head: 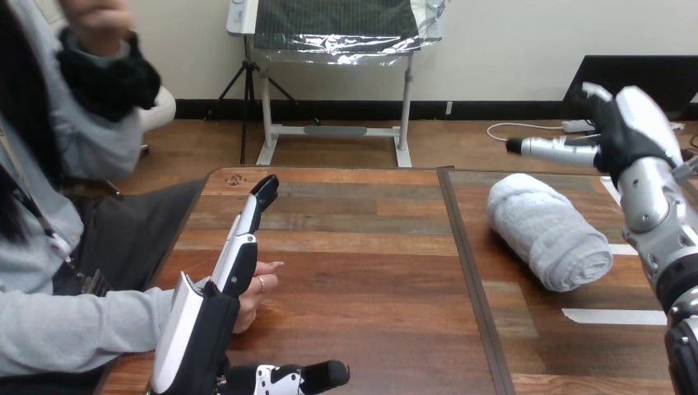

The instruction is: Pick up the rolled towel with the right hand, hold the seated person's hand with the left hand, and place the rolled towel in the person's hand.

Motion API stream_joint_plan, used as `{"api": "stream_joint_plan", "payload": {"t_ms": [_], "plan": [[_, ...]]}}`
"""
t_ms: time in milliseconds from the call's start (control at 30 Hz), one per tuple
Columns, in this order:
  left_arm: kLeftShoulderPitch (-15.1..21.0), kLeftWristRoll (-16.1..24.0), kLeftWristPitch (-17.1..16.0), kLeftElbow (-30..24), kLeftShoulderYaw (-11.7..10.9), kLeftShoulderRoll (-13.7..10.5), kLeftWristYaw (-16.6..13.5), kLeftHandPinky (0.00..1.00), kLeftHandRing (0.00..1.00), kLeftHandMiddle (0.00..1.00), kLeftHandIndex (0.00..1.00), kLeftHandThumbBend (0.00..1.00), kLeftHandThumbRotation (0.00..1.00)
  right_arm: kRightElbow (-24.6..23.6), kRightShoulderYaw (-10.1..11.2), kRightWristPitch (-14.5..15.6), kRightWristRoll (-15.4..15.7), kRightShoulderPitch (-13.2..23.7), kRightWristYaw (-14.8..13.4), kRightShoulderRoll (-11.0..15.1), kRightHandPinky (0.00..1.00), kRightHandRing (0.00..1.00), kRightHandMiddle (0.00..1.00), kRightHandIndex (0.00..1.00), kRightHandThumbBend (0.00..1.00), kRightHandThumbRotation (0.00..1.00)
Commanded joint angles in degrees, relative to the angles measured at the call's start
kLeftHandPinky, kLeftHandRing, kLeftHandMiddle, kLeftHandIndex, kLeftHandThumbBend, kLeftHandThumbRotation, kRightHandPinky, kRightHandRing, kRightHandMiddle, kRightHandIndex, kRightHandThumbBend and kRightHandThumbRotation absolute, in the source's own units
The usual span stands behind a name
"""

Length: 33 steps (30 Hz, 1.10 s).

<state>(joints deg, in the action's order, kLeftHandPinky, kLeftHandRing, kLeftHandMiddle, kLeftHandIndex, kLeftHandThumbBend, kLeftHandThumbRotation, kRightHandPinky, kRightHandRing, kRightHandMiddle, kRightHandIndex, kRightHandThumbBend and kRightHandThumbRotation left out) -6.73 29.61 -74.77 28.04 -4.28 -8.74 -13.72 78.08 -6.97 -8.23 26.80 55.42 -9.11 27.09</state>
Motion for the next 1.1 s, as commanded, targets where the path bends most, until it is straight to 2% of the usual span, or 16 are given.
{"api": "stream_joint_plan", "payload": {"t_ms": [0, 133, 300, 400, 533, 700, 800, 900, 1000, 1067], "plan": [[1.45, -0.24, -0.93, -3.5, -0.42, -0.14, -0.56, 0.91, 0.97, 1.0, 1.0, 1.0, 0.7, 0.13, -0.91, 1.32, 0.51, 4.24, 0.66, -0.24, 0.77, 0.91, 0.92, 0.92, 1.0, 0.55], [1.48, -0.82, -1.67, -3.45, -0.18, -0.06, -0.56, 0.89, 0.97, 1.0, 1.0, 1.0, 0.7, 0.61, -2.35, 4.06, 1.91, 3.61, 2.49, -0.44, 0.78, 0.9, 0.92, 0.93, 1.0, 0.57], [1.2, -1.88, -1.93, -3.64, 0.45, 0.03, -0.22, 0.87, 0.97, 1.0, 0.99, 1.0, 0.69, 0.78, -2.87, 5.04, 2.23, 2.68, 3.2, -0.62, 0.78, 0.89, 0.92, 0.93, 1.0, 0.57], [1.21, -1.89, -2.28, -3.57, 0.4, -0.13, -0.1, 0.87, 0.97, 1.0, 0.99, 1.0, 0.68, 0.97, -3.91, 6.42, 3.01, 2.35, 5.01, -0.71, 0.79, 0.9, 0.92, 0.94, 1.0, 0.59], [1.16, -3.97, -3.39, -2.99, 1.66, -0.23, 0.37, 0.86, 0.98, 1.0, 0.99, 1.0, 0.66, 1.1, -4.36, 7.2, 3.52, 1.16, 5.03, -1.0, 0.77, 0.88, 0.91, 0.94, 1.0, 0.6], [0.49, -3.46, -2.82, -4.16, 1.15, -0.15, 0.83, 0.86, 0.98, 1.0, 1.0, 1.0, 0.66, 1.2, -5.21, 8.27, 4.02, 0.31, 6.09, -1.36, 0.71, 0.86, 0.89, 0.93, 1.0, 0.63], [0.54, -2.25, -3.59, -4.48, -0.01, 0.72, 0.18, 0.85, 0.98, 1.0, 1.0, 1.0, 0.67, 1.32, -5.61, 9.54, 4.4, -0.21, 6.38, -1.74, 0.67, 0.86, 0.89, 0.93, 1.0, 0.63], [-0.09, -2.02, -3.06, -5.43, -0.05, 0.71, 0.36, 0.84, 0.98, 1.0, 1.0, 1.0, 0.69, 1.34, -6.38, 8.88, 5.17, -1.24, 5.96, -1.81, 0.68, 0.87, 0.89, 0.93, 1.0, 0.64], [-0.4, -4.22, -3.15, -5.26, 1.6, -0.04, 1.11, 0.86, 0.99, 1.0, 1.0, 1.0, 0.68, 1.41, -6.27, 9.99, 4.87, -1.6, 7.61, -2.18, 0.7, 0.9, 0.9, 0.93, 1.0, 0.64], [-0.35, -4.65, -3.73, -5.13, 1.84, -0.07, 1.21, 0.86, 0.99, 1.0, 1.0, 1.0, 0.68, 1.47, -6.8, 9.82, 5.41, -2.33, 7.25, -2.33, 0.7, 0.9, 0.9, 0.94, 1.0, 0.64]]}}
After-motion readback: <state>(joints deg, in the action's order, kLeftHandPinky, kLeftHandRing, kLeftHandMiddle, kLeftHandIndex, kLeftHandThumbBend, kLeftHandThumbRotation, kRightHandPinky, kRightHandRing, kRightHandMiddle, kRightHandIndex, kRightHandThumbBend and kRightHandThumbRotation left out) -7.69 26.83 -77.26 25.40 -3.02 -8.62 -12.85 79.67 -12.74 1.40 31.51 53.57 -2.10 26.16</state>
